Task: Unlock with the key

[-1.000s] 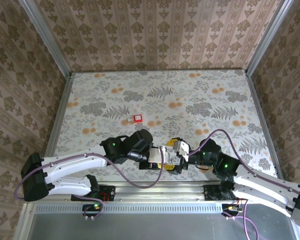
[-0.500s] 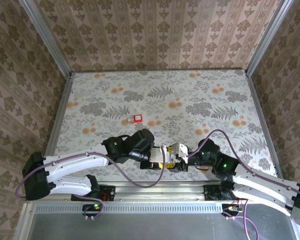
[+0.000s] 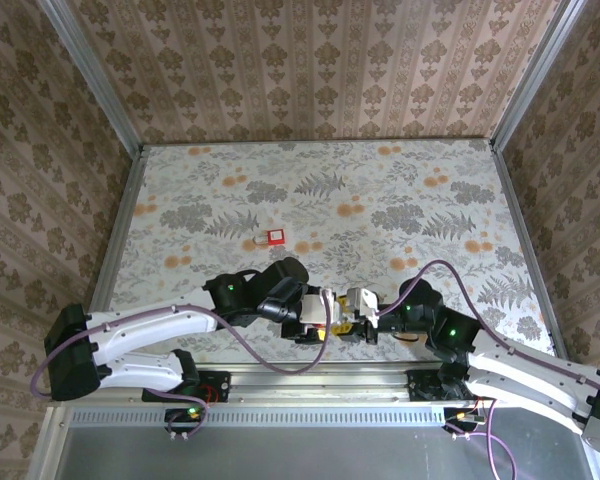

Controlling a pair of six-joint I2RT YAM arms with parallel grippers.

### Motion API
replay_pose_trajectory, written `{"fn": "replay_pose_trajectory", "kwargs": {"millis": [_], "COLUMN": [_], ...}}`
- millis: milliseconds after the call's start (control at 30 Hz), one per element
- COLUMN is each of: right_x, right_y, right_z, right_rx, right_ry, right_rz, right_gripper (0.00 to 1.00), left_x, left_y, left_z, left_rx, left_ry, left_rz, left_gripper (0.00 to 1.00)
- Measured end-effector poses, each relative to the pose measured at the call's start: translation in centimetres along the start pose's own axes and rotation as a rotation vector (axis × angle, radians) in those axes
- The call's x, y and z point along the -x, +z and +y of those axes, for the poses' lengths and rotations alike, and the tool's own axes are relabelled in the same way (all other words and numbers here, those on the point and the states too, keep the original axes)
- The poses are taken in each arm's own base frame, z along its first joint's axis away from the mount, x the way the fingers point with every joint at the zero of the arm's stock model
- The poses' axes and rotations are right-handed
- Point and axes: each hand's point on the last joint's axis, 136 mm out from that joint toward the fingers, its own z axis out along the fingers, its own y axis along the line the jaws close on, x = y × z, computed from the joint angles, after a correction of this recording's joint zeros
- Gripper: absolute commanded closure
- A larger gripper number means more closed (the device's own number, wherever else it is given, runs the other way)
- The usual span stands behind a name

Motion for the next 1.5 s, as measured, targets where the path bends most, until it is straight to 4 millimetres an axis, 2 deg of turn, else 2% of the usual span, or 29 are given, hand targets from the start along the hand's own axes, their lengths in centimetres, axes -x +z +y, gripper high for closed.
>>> {"fn": "replay_pose_trajectory", "kwargs": {"millis": [100,267,400,433,533,667,900,1033,1267,1500], "right_x": [0.5,0.5,0.5,0.5,0.5,0.5,0.5,0.5,0.5,0.5], "right_y": [-0.3,-0.4,-0.4,-0.4,-0.4,-0.4,-0.4,-0.4,-0.4,-0.4], "right_z": [-0.2,-0.6,-0.7,-0.7,-0.8,-0.8,-0.7,-0.7,-0.7,-0.7], "right_rx": [-0.018,-0.039,-0.046,-0.047,-0.047,-0.047,-0.047,-0.047,-0.047,-0.047], "right_ry": [-0.009,-0.011,-0.010,-0.009,-0.008,-0.008,-0.007,-0.008,-0.008,-0.008], "right_rz": [-0.015,-0.016,-0.015,-0.015,-0.015,-0.015,-0.014,-0.016,-0.015,-0.015], "right_gripper": [0.86,0.89,0.89,0.89,0.89,0.89,0.90,0.90,0.91,0.91], "left_x": [-0.2,-1.4,-1.1,-1.0,-0.9,-1.2,-1.1,-0.9,-1.8,-1.2], "left_y": [-1.2,-4.7,-6.3,-6.4,-6.3,-5.6,-6.3,-6.3,-4.3,-4.4], "left_z": [0.6,1.4,1.0,0.9,0.7,1.2,2.7,3.4,3.3,2.8], "left_rx": [0.055,0.177,0.201,0.197,0.164,0.119,0.102,0.068,-0.039,-0.107], "left_ry": [-0.050,-0.184,-0.249,-0.264,-0.309,-0.383,-0.482,-0.544,-0.686,-0.735], "left_rz": [-0.066,-0.238,-0.363,-0.384,-0.415,-0.421,-0.472,-0.498,-0.459,-0.475], "left_gripper": [0.01,0.00,0.01,0.04,0.11,0.24,0.34,0.43,0.49,0.57]}}
